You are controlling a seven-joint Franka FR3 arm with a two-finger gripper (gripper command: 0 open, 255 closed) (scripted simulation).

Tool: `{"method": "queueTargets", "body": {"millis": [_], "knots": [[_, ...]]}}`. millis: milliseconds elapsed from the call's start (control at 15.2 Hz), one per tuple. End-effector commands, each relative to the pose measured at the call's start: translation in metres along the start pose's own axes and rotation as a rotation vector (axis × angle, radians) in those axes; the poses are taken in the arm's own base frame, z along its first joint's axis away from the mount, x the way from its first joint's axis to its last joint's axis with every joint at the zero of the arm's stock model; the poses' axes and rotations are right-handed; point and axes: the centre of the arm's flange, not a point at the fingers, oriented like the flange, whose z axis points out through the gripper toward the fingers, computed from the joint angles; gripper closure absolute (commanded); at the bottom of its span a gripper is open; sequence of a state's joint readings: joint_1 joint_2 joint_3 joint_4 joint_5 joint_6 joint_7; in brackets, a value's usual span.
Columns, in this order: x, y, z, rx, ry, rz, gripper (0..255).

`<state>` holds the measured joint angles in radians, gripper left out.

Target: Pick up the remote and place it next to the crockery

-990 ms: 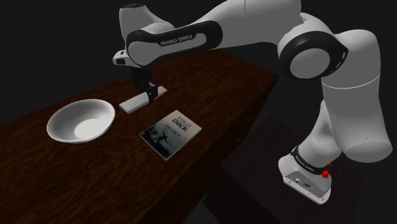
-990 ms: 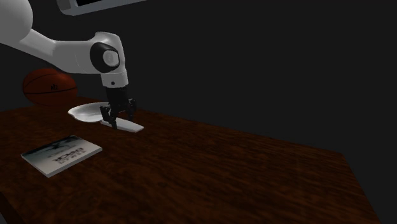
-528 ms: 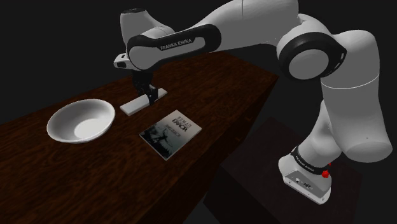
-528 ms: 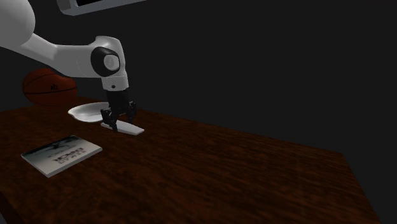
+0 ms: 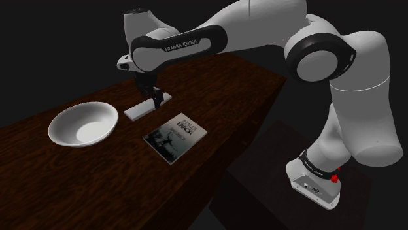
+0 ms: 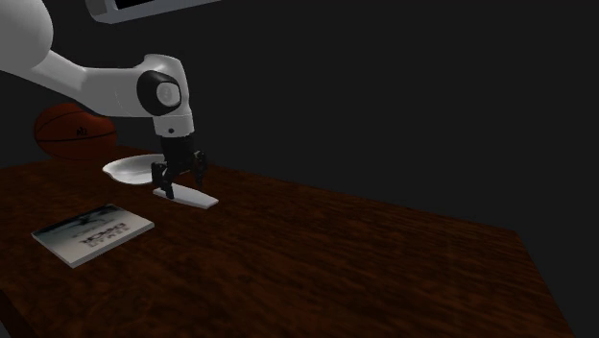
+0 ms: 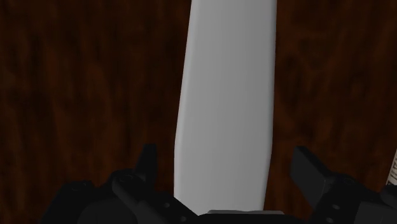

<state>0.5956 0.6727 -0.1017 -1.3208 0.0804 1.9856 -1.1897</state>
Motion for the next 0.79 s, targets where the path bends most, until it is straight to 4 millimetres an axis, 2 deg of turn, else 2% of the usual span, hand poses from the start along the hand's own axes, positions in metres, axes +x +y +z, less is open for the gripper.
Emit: {"method": "queueTargets", "body": {"millis": [0,198,726], "knots": [[0.000,0.000,-0.013,0.000,0.000,0.000,0],[0.000,0.000,-0.050,0.000,0.000,0.000,0],[0.000,0.000,-0.050,0.000,0.000,0.000,0]]}}
